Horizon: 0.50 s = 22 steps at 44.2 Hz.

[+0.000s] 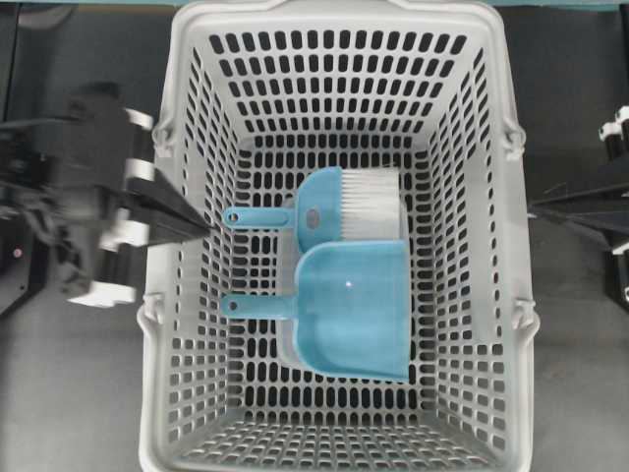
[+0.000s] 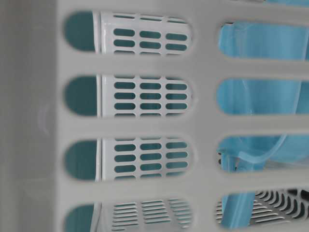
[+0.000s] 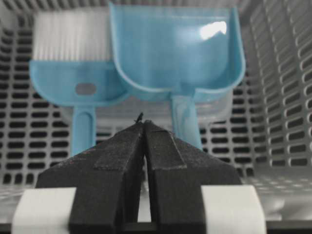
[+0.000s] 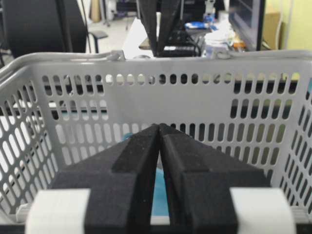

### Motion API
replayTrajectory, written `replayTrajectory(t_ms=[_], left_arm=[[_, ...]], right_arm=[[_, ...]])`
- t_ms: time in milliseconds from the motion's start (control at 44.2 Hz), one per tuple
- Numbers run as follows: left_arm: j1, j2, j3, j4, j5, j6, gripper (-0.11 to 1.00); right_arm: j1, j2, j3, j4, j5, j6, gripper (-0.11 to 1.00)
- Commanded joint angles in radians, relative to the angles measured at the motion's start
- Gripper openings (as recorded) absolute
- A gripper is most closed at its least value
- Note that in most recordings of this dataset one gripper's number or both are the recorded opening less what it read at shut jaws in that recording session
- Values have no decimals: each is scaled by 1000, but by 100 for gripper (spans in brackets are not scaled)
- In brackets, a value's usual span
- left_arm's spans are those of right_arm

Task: Pick up the dustpan from the shopping basket with the left arm.
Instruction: 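Move the left gripper over the teal dustpan handle in the basket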

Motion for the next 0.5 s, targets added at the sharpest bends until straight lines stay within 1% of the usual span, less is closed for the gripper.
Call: replayTrajectory(t_ms=[0, 113, 226, 384, 430, 475], left_arm=[[-11, 101, -135, 3, 91, 2, 0], [-18, 195, -222, 3, 170, 2, 0], [-23, 288, -288, 3, 264, -2, 0], [-38, 357, -313, 3, 295, -2, 1], [-46, 374, -316, 3, 295, -2, 7], [-48, 388, -314, 3, 295, -3, 16]], right_arm=[[3, 5, -9, 3, -5, 2, 0], [3, 5, -8, 3, -3, 2, -1], [5, 3, -5, 3, 0, 2, 0], [5, 5, -2, 3, 8, 14, 0], [5, 3, 0, 3, 11, 20, 0], [5, 3, 2, 3, 12, 29, 0]])
